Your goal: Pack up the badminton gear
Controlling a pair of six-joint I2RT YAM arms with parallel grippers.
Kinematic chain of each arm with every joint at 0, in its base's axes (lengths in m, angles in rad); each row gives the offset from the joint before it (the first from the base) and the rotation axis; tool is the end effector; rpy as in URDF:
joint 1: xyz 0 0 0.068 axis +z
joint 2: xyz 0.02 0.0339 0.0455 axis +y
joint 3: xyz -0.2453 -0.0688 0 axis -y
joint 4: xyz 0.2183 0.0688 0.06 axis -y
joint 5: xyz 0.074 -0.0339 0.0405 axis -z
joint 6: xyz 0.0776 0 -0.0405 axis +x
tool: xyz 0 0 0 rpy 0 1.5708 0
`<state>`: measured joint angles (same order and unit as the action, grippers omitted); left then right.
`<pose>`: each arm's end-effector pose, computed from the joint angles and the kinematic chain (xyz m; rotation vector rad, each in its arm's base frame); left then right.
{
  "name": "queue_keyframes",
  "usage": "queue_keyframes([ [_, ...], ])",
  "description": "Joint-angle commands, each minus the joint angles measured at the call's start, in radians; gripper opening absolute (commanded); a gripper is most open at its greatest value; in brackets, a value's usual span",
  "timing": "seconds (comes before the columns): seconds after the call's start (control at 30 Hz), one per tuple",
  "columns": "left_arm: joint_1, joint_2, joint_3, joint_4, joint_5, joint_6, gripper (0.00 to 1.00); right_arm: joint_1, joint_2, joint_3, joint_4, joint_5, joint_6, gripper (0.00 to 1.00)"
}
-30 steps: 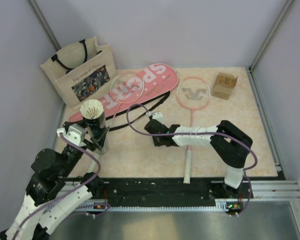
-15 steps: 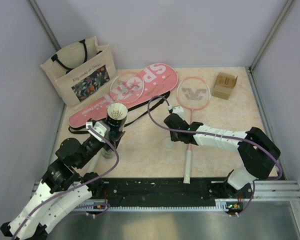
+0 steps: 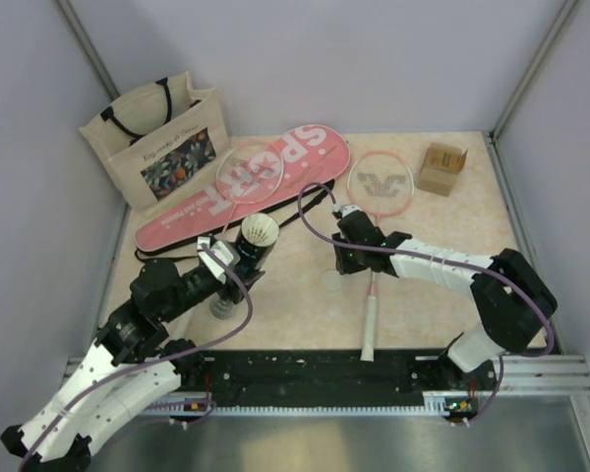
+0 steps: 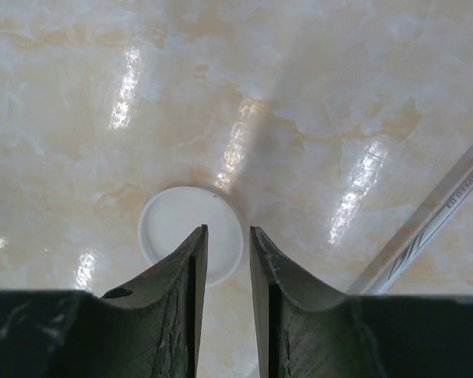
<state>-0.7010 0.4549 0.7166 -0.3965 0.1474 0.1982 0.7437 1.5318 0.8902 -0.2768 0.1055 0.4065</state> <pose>0.1030 -0.1018 0.3155 0.8503 1.5060 -0.4984 0.2359 0.2059 0.1559 -0.3780 2.4883 0.3515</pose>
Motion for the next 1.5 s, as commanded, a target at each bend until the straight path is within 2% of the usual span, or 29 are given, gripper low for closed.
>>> queue_keyframes([
  [0.0, 0.003, 0.022, 0.017, 0.085, 0.067, 0.023, 0.30, -0.004, 0.047, 0.018, 0.007, -0.069, -0.055, 0.29],
  [0.33, 0.003, 0.064, 0.037, 0.085, 0.009, 0.007, 0.29, 0.003, 0.120, 0.010, 0.013, 0.006, -0.047, 0.24],
  [0.43, 0.003, 0.074, 0.038, 0.087, -0.026, 0.003, 0.29, 0.017, 0.131, 0.022, -0.022, 0.092, -0.031, 0.17],
  [0.6, 0.003, 0.097, 0.041, 0.084, -0.049, 0.003, 0.27, 0.022, 0.119, 0.016, -0.016, 0.121, -0.015, 0.00],
  [0.7, 0.003, 0.105, 0.041, 0.090, -0.048, 0.006, 0.27, 0.019, 0.102, 0.016, -0.006, 0.138, -0.009, 0.00],
  [0.83, 0.003, 0.134, 0.055, 0.082, -0.037, 0.017, 0.27, -0.013, 0.028, 0.027, 0.002, 0.122, -0.006, 0.00],
  [1.03, 0.003, 0.226, 0.086, 0.047, -0.055, 0.029, 0.27, -0.092, -0.206, 0.093, -0.056, 0.045, -0.006, 0.00],
  [1.17, 0.003, 0.272, 0.086, 0.042, -0.039, 0.055, 0.27, -0.099, -0.341, 0.171, -0.078, -0.007, -0.046, 0.00],
  [1.3, 0.003, 0.318, 0.106, 0.010, -0.055, 0.098, 0.27, -0.099, -0.403, 0.257, -0.090, -0.151, -0.075, 0.00],
  [1.47, 0.003, 0.357, 0.130, -0.010, -0.037, 0.141, 0.27, -0.099, -0.438, 0.325, -0.101, -0.178, -0.101, 0.00],
])
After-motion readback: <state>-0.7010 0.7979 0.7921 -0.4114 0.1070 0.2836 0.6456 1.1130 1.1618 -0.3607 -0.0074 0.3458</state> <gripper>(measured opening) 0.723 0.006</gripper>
